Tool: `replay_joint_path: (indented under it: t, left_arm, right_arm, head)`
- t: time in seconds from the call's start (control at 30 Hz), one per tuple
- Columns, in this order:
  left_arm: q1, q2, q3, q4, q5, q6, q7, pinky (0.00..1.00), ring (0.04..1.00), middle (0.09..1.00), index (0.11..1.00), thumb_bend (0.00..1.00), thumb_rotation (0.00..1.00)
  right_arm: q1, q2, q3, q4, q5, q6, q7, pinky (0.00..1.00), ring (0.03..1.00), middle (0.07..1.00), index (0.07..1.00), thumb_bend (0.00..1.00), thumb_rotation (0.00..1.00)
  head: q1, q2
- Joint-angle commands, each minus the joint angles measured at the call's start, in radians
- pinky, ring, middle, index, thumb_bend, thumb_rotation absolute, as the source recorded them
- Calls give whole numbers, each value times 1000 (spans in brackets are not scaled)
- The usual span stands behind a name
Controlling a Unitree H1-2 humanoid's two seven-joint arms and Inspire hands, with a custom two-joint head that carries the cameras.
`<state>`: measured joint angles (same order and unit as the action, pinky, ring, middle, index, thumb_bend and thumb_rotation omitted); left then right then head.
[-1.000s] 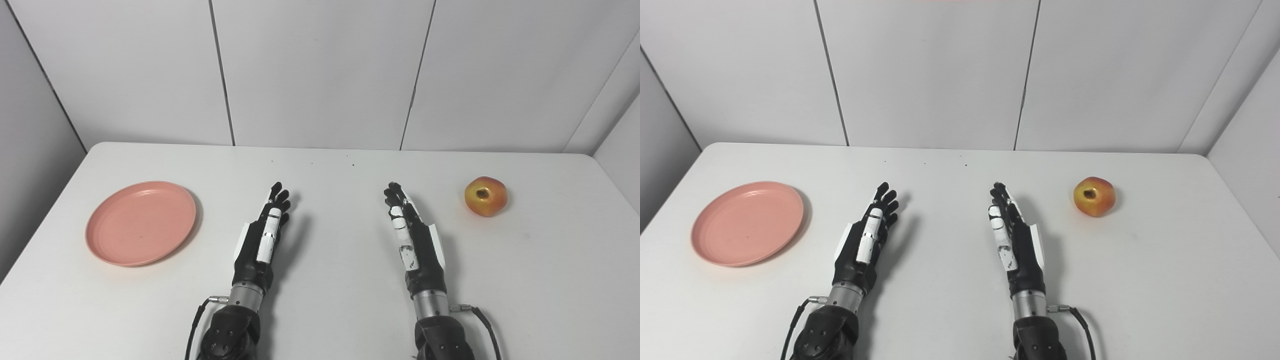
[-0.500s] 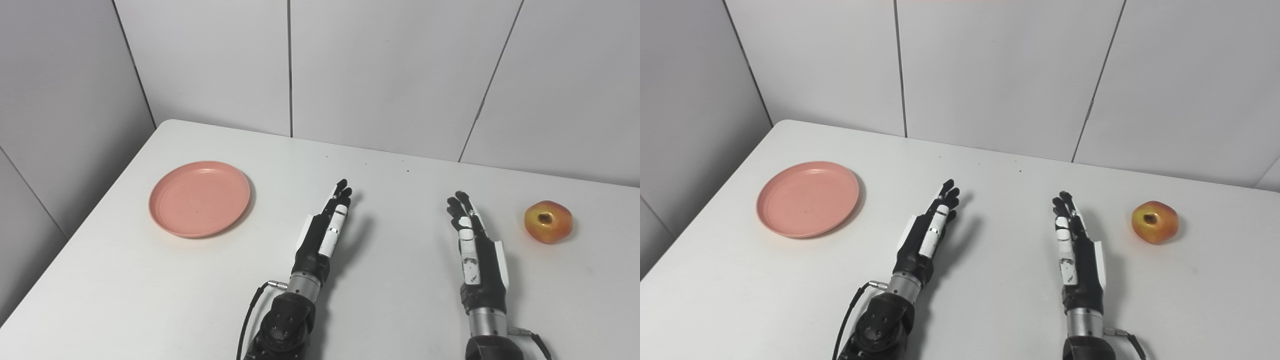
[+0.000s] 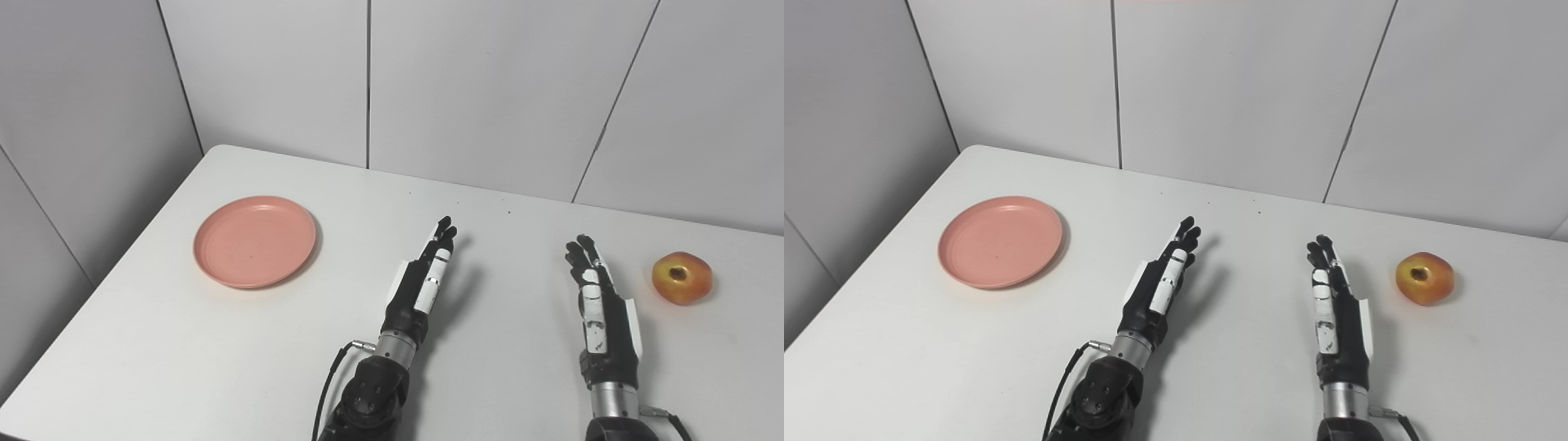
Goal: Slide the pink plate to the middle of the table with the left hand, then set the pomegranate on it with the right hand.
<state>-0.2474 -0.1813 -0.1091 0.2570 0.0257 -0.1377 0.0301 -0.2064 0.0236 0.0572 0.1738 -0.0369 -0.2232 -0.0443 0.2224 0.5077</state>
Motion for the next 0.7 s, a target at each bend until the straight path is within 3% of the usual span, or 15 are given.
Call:
replay_joint_path:
  t: [0.0, 0.47, 0.67]
  left_arm:
    - [9, -1, -2, 32, 8, -44, 3, 1000, 985, 968, 950, 303, 1000]
    - [15, 0, -2, 22, -1, -51, -6, 1000, 989, 972, 958, 320, 1000]
    - [20, -3, -1, 3, -6, -43, -7, 1000, 990, 972, 957, 317, 1000]
  right_arm:
    - [30, -15, -7, 46, -1, -46, 10, 969, 917, 894, 912, 560, 1000]
    - [28, -23, -2, 61, -5, -52, 15, 979, 925, 905, 926, 557, 1000]
    - [29, -23, -2, 56, 10, -25, 24, 999, 936, 914, 934, 585, 1000]
  head:
    - [-1, 0]
    - [-4, 1]
    - [0, 0]
